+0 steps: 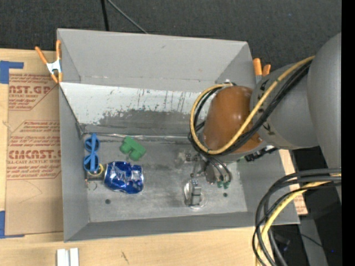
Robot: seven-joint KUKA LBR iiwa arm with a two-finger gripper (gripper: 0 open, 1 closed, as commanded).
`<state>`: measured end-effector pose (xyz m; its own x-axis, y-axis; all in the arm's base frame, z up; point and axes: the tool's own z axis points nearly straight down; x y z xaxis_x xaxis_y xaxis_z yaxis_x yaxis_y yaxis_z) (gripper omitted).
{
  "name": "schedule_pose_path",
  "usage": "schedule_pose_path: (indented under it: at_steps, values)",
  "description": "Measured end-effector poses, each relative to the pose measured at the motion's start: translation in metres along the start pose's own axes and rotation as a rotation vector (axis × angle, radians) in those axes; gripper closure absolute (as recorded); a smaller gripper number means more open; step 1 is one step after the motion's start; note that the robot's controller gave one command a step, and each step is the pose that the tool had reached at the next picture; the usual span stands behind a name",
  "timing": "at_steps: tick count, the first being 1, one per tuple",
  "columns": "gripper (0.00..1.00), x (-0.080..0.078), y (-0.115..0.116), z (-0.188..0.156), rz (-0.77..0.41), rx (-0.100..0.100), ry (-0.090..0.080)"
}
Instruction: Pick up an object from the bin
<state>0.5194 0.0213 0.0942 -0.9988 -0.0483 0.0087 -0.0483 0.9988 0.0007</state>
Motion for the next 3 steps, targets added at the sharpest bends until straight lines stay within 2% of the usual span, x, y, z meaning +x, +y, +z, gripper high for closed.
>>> schedule_pose_path:
  at_steps: [1,2,3]
  values:
    - [0.0,0.034,-0.037,0.026,0.01,0.001,-0.008]
    - [1.0,0.032,-0.035,0.024,0.007,0.0,-0.012]
    - [1.0,0.015,-0.092,-0.183,0.042,0.003,-0.019]
